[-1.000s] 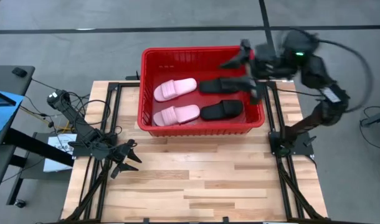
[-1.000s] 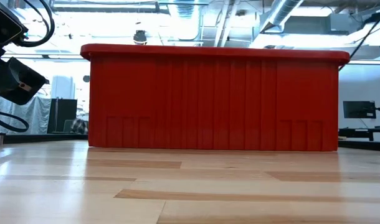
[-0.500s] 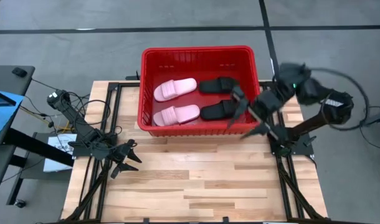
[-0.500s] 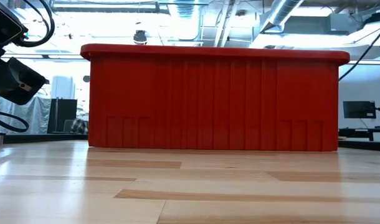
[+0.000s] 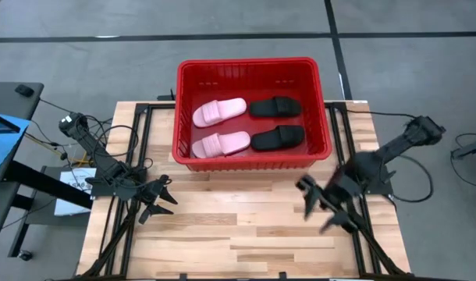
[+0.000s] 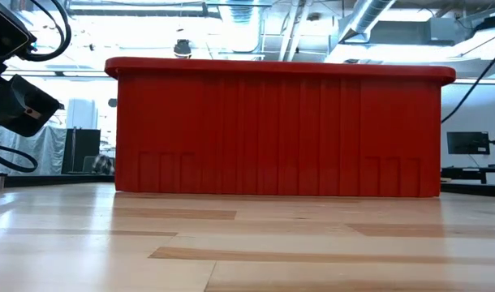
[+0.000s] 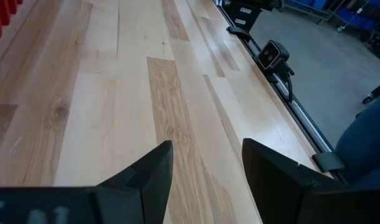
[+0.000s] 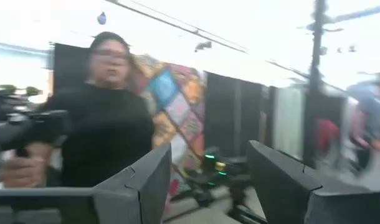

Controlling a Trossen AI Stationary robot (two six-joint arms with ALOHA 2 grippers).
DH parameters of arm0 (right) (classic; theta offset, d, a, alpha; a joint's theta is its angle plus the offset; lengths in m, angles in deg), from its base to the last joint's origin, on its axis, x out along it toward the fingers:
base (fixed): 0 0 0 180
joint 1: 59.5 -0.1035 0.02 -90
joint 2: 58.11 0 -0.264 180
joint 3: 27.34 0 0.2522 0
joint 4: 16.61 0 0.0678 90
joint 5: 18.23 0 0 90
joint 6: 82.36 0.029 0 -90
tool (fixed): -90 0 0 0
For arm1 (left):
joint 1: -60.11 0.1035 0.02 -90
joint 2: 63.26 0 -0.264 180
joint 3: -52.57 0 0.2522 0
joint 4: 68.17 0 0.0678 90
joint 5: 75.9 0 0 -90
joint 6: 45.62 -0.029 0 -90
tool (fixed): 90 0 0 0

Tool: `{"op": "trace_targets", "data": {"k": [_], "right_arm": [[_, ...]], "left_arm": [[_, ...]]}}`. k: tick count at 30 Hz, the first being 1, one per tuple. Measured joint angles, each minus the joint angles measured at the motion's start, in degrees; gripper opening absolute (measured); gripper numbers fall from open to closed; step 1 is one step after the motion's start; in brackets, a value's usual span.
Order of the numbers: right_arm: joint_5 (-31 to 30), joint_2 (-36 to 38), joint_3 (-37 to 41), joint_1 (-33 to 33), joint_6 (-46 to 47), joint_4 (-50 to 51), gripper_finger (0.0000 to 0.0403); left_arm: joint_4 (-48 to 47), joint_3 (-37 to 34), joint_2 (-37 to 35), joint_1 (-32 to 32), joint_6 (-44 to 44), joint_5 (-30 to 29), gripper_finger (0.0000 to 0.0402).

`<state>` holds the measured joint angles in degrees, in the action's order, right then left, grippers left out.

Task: Pick and place slides into bin
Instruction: Return to Home Position

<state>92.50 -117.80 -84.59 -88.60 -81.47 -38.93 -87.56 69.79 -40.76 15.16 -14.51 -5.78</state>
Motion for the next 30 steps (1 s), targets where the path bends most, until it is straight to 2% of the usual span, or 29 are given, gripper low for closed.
{"op": "trace_targets", "data": {"k": [4,10,13,16,18,20,24,30], "right_arm": [[0.24,-0.34,8.74,-7.45,-2.40,-7.28,0.0198],[0.17,0.25,15.03,-18.42,-3.95,-7.75,0.0200],[-2.26,-0.18,17.60,-20.99,-5.89,-7.26,0.0200],[-10.34,-1.60,19.45,-20.46,-5.92,-7.24,0.0201],[-13.39,-3.00,20.55,-19.29,-5.79,-7.56,0.0201],[-13.04,-5.02,21.64,-17.71,-5.44,-6.84,0.0201],[-8.66,-8.41,23.02,-14.87,-3.63,-6.36,0.0201],[-11.75,-14.13,25.08,-7.92,11.54,-6.14,0.0201]], "left_arm": [[0.01,0.00,0.00,-0.01,-0.01,0.01,0.0183],[0.00,0.00,0.00,0.00,-0.02,0.00,0.0183],[0.00,0.00,-0.01,0.00,-0.02,0.01,0.0183],[0.00,0.00,-0.01,-0.01,-0.02,0.00,0.0183],[0.00,0.00,0.00,-0.02,-0.02,0.00,0.0183],[0.00,0.00,0.00,0.00,-0.02,0.00,0.0183],[0.00,0.00,0.00,-0.01,-0.02,0.00,0.0183],[0.00,0.00,-0.02,-0.02,-0.01,0.00,0.0183]]}}
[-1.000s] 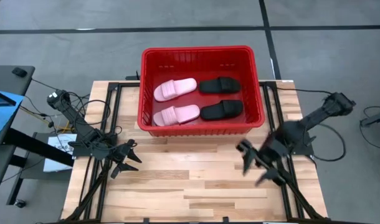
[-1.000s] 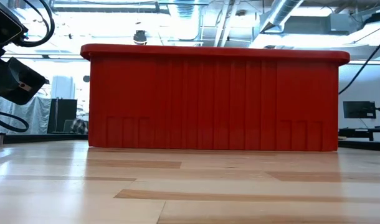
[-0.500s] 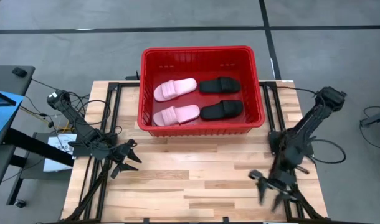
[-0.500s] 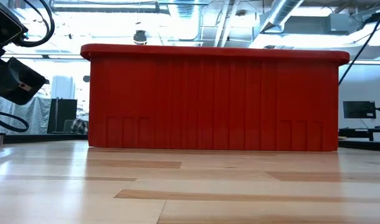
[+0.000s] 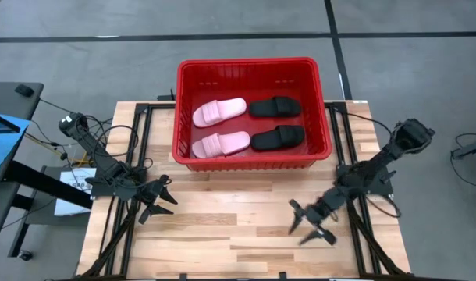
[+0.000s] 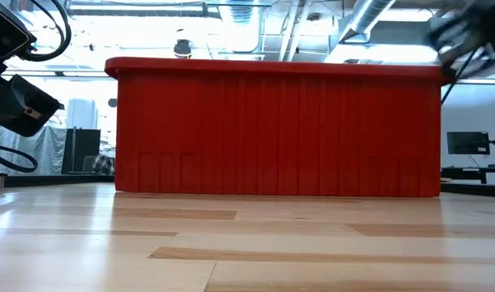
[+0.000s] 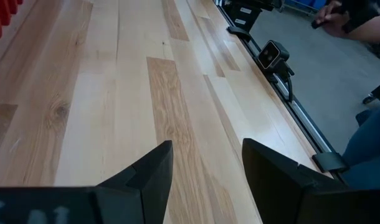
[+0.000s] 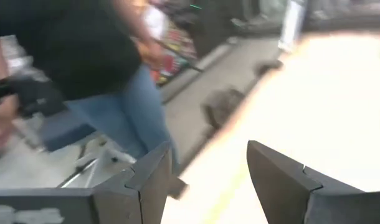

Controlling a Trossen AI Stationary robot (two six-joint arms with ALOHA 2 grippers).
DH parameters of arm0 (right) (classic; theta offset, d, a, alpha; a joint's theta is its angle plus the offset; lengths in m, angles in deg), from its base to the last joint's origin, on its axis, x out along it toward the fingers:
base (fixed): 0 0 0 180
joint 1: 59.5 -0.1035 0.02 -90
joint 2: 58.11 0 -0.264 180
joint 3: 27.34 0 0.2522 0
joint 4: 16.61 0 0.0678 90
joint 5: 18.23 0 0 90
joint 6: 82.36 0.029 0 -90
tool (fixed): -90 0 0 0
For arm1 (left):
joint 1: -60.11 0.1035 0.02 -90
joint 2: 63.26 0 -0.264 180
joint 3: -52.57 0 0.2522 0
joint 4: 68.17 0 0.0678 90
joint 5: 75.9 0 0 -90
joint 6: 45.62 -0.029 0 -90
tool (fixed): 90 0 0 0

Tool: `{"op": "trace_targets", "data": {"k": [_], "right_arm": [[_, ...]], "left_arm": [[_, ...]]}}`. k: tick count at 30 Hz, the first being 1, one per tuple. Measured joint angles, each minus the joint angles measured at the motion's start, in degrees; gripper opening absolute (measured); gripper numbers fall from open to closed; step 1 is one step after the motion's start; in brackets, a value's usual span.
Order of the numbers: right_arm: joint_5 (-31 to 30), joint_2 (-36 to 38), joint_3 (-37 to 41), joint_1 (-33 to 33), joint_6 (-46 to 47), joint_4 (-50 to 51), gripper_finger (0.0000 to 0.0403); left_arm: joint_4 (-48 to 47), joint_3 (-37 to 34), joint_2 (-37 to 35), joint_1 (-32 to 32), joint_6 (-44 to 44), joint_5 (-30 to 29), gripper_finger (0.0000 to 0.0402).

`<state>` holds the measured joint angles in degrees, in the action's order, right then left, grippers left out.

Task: Pick and place slides into bin
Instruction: Return to Home Position

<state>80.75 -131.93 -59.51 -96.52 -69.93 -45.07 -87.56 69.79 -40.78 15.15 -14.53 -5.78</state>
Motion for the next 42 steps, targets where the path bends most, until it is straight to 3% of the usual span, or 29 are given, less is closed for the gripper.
{"op": "trace_targets", "data": {"k": [3,5,8,13,17,19,21,23,28,30,34,39,42], "right_arm": [[0.99,-3.33,0.04,3.46,-0.14,-0.74,0.0201],[4.83,-5.46,0.04,5.19,-3.21,-2.80,0.0201],[14.88,-8.20,0.04,8.32,-8.20,-6.37,0.0201],[33.76,-9.88,0.41,14.13,-7.51,-8.34,0.0201],[46.05,-7.66,5.96,16.02,-3.22,-19.97,0.0201],[44.36,-5.59,10.89,15.08,0.92,-29.83,0.0201],[38.71,-3.02,16.49,13.05,2.85,-38.90,0.0201],[33.64,-1.76,17.97,10.50,2.98,-41.90,0.0201],[30.81,5.22,18.10,9.36,2.58,-29.83,0.0201],[27.39,5.25,18.11,9.54,0.87,-24.12,0.0201],[25.02,5.11,18.11,9.79,-3.58,-21.03,0.0201],[17.57,2.84,18.09,12.27,-3.87,-17.32,0.0201],[16.04,0.90,18.09,13.79,-3.87,-15.61,0.0201]], "left_arm": [[0.00,0.00,0.00,0.00,0.00,0.00,0.0183],[0.00,0.00,0.01,0.02,0.00,0.00,0.0183],[0.00,0.00,0.02,0.00,0.00,0.00,0.0183],[0.00,0.00,0.02,0.00,0.00,0.00,0.0183],[0.00,0.00,0.00,0.00,0.00,0.00,0.0183],[0.00,0.00,0.02,0.02,0.00,0.00,0.0183],[0.00,0.00,0.02,0.00,0.00,0.00,0.0183],[-0.03,0.00,-0.02,0.02,0.01,0.02,0.0183],[0.00,0.00,-0.02,0.01,0.00,0.41,0.0183],[0.05,0.00,0.02,0.00,0.01,0.37,0.0183],[0.03,0.00,0.02,0.01,0.00,0.38,0.0183],[0.02,0.00,0.02,0.00,0.00,0.39,0.0183],[0.04,0.00,0.02,0.01,0.00,0.39,0.0183]]}}
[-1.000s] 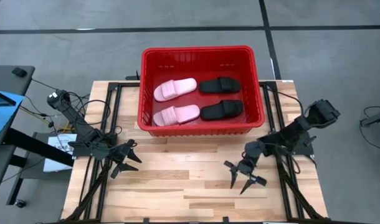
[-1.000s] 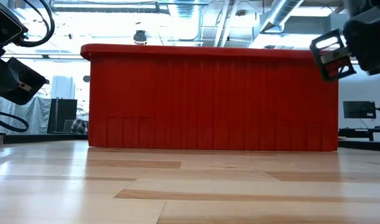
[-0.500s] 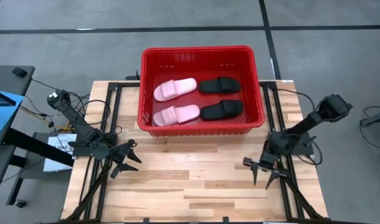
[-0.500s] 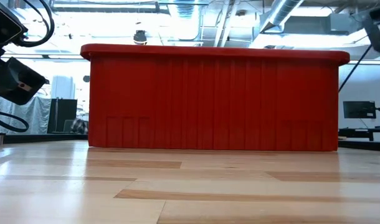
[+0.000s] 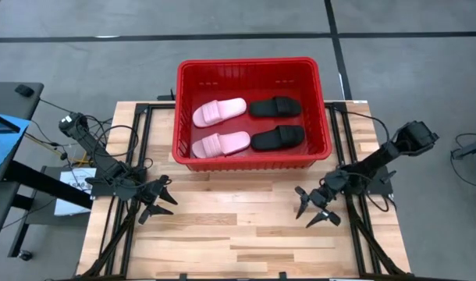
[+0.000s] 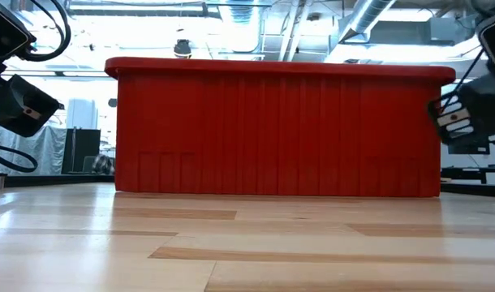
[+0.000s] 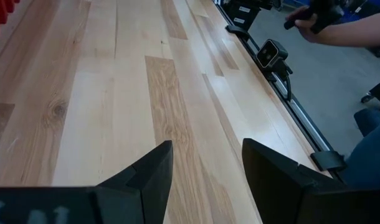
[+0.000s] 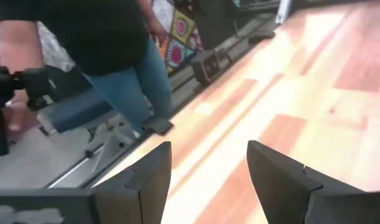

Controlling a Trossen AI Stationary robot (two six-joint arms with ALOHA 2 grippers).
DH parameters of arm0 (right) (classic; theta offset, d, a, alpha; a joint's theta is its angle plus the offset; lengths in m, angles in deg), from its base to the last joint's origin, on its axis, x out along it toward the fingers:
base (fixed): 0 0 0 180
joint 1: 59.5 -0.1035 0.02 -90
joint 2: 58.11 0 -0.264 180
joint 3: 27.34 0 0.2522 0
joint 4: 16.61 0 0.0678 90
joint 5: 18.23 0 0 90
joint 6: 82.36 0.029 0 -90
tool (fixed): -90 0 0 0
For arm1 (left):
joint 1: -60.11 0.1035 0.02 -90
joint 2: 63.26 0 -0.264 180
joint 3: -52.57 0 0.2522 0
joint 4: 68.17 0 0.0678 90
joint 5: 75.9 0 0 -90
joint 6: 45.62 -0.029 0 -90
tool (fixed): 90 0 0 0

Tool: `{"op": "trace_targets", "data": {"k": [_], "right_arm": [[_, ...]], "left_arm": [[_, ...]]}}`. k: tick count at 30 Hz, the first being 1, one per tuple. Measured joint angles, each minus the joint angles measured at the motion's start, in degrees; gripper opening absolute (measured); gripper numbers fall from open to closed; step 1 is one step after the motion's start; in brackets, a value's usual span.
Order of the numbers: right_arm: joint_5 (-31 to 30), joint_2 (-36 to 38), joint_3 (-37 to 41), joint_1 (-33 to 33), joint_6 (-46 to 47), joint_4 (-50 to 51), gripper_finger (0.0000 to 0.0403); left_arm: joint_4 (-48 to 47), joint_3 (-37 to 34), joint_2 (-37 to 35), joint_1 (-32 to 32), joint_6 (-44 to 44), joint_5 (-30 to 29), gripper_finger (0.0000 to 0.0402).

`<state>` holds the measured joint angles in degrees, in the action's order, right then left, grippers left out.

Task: Pick and place slides into bin
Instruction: Return to Home Position

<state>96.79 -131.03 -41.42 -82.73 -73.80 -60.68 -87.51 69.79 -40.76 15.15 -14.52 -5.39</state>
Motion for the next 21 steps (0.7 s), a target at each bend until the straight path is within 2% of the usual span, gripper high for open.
{"op": "trace_targets", "data": {"k": [12,21], "right_arm": [[0.13,-6.31,-0.02,3.19,0.02,0.79,0.0201],[0.15,-10.40,-0.02,3.24,0.02,0.79,0.0201]], "left_arm": [[-0.02,0.00,-0.02,-0.01,-0.01,0.00,0.0183],[-0.02,0.00,-0.02,0.01,-0.01,0.02,0.0183]]}}
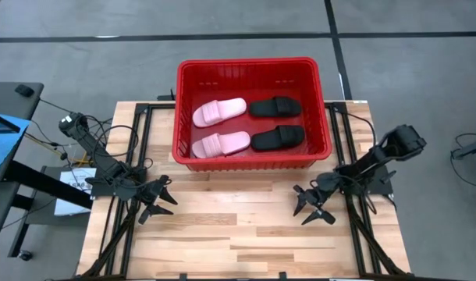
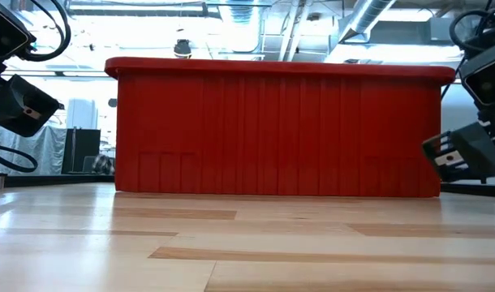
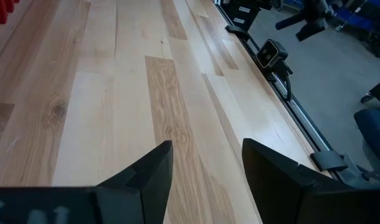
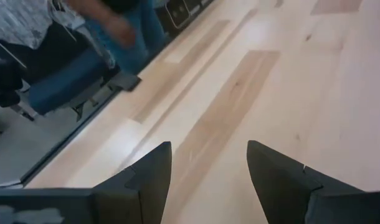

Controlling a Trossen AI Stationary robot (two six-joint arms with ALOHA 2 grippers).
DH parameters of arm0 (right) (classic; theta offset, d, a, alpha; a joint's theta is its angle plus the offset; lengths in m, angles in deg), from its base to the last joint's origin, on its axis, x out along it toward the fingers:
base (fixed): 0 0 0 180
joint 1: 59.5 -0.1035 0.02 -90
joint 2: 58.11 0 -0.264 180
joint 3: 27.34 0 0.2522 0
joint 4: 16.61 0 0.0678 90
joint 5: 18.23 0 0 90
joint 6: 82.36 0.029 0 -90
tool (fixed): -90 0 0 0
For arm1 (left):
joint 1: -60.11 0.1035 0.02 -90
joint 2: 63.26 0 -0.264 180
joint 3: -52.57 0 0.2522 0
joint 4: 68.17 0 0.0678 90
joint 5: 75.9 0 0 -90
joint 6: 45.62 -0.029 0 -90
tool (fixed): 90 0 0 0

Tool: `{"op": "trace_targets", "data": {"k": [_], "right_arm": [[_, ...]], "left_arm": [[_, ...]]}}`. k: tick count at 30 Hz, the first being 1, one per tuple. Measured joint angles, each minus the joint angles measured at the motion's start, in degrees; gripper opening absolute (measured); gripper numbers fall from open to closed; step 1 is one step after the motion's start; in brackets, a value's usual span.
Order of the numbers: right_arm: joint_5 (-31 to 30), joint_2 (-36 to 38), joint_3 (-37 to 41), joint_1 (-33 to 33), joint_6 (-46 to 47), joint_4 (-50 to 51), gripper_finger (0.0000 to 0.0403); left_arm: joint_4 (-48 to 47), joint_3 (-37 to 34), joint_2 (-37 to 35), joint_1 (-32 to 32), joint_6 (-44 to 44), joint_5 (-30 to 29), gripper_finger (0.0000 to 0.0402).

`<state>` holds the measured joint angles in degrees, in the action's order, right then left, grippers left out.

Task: Pick and place slides into bin
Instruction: Return to Home Position

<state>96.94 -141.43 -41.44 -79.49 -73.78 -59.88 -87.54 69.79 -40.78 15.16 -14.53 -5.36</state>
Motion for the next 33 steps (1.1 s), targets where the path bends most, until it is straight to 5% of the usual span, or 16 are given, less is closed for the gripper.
{"op": "trace_targets", "data": {"k": [33], "right_arm": [[0.02,-3.35,-0.02,0.00,0.00,-0.01,0.0201]], "left_arm": [[0.00,0.00,0.02,0.00,0.00,0.02,0.0183]]}}
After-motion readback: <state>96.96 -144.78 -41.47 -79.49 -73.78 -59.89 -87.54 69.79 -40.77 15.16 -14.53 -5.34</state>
